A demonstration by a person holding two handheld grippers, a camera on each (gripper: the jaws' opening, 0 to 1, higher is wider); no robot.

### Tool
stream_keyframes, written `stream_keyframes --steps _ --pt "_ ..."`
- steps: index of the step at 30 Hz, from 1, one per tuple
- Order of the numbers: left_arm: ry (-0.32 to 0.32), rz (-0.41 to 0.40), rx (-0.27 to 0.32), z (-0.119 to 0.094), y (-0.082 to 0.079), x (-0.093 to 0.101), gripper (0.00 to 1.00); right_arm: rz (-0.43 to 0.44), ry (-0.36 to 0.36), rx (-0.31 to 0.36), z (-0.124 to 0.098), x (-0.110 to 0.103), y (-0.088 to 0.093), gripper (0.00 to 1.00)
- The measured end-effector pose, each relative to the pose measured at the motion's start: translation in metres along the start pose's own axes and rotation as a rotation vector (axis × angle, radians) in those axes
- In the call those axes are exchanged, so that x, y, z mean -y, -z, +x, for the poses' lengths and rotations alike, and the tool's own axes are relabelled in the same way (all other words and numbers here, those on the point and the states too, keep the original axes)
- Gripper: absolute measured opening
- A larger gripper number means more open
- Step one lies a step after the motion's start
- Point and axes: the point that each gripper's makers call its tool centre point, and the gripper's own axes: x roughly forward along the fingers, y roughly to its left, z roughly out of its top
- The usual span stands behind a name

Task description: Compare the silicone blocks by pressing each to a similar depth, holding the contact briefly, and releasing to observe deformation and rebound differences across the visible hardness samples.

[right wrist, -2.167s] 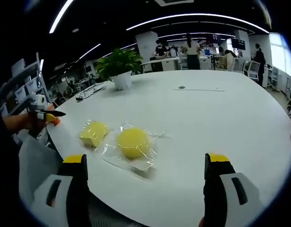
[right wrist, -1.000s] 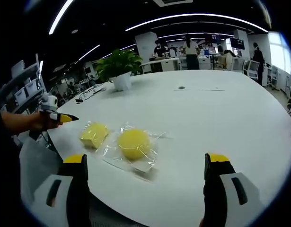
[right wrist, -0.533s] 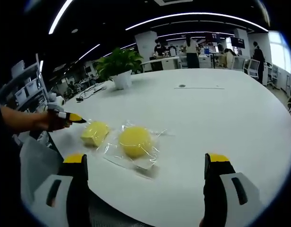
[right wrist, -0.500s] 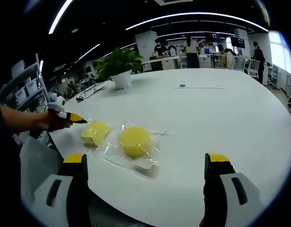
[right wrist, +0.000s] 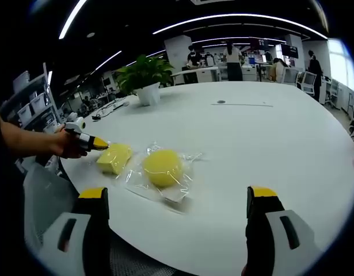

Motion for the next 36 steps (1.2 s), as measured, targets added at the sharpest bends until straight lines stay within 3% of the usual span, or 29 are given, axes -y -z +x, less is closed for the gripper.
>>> stream_keyframes --steps 2,5,10,11,19,23,25,28,32,34,36 --pt "0.034 0.023 0.012 0.001 0.001 0.005 0.03 0.002 0.002 0.005 -0.003 0.001 0.0 0.93" --pt "0.015 0.103 0.029 0.001 0.0 0.0 0.02 0.007 0.01 0.007 -0.005 0.004 0.002 0.93" --pt "0.033 -0.049 0.011 -0.001 0.003 0.002 0.01 0.018 0.012 0.009 -0.006 0.003 0.004 0.92" --pt "0.062 -0.073 0.013 -0.001 0.002 0.005 0.01 0.023 0.009 0.014 -0.006 0.002 0.003 0.92" --pt "0.052 -0.031 0.043 -0.004 0.001 0.006 0.0 -0.013 0.015 -0.022 -0.006 0.001 0.005 0.93" --pt "0.096 0.028 0.057 -0.007 -0.002 0.016 0.0 -0.01 0.021 -0.004 -0.011 0.006 -0.002 0.93" --pt "0.076 0.019 0.042 -0.009 -0.002 0.015 0.0 -0.002 0.023 0.004 -0.011 0.008 -0.004 0.93" --pt "0.097 0.022 0.045 -0.013 -0.005 0.022 0.0 0.001 0.023 0.018 -0.011 0.007 -0.006 0.93" --pt "0.098 0.079 0.058 -0.018 -0.008 0.027 0.0 -0.002 0.008 0.018 -0.008 0.003 -0.008 0.93" --pt "0.085 0.098 0.096 -0.023 -0.013 0.03 0.0 -0.002 -0.001 0.018 -0.006 0.0 -0.009 0.93" --pt "0.125 0.101 0.148 -0.027 -0.022 0.038 0.0 -0.008 -0.006 0.019 -0.005 -0.003 -0.011 0.93"
